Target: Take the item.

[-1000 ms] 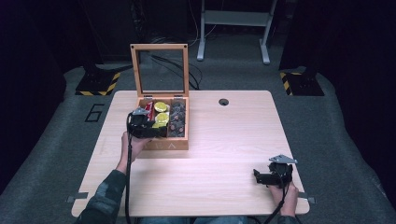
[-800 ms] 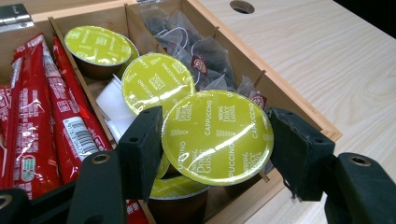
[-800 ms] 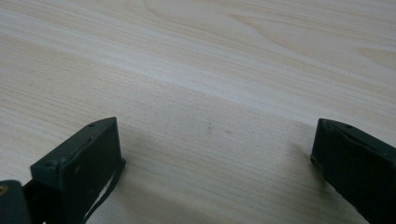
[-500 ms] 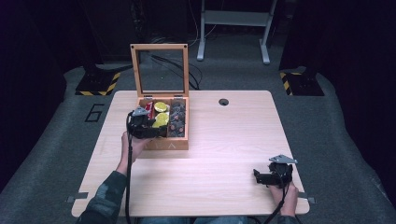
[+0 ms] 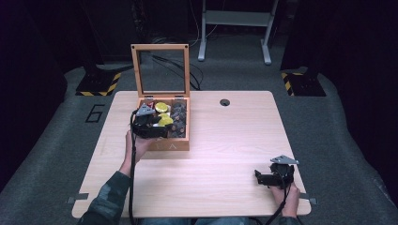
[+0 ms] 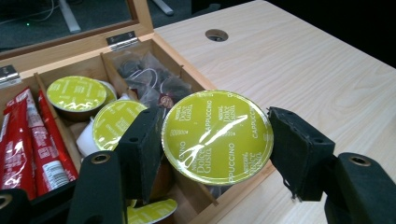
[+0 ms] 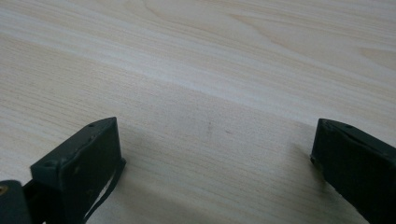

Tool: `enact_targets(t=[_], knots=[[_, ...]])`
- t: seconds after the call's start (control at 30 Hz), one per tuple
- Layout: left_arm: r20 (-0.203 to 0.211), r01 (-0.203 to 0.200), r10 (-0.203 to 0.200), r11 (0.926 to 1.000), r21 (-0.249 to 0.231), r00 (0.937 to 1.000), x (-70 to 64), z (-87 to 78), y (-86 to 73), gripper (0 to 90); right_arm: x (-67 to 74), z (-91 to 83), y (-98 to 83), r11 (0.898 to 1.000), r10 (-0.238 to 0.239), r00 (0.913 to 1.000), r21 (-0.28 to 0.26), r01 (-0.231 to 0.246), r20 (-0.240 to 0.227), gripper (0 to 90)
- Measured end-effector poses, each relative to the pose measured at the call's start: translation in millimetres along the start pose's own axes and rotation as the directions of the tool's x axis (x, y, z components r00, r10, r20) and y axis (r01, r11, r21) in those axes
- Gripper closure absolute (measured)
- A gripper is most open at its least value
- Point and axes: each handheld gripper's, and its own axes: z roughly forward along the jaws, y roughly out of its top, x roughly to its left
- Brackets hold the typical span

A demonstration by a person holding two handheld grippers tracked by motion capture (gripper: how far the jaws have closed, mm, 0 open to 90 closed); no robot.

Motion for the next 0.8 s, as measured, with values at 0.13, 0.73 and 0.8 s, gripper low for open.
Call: enact_targets(t=[0.13, 0.73, 0.8], knots=[[0.007, -0.006, 0.006, 1.0000, -0.005, 1.0000, -6.0, 1.0, 1.6, 37.8, 0.0, 0.0, 0.0, 1.000, 0.000, 1.0000, 0.000, 0.000, 0.000, 0.9], [0.035, -0.034, 0.035, 0.9991, -0.023, 0.9988, -27.0, 9.6, 6.2, 37.8, 0.2, 0.0, -0.1, 1.000, 0.001, 1.0000, -0.003, -0.001, 0.000, 1.0], [0.037, -0.038, 0.039, 0.9989, -0.026, 0.9986, -30.0, 11.9, 6.4, 37.8, 0.2, -0.1, -0.1, 1.000, 0.002, 1.0000, -0.002, -0.002, 0.000, 1.0]])
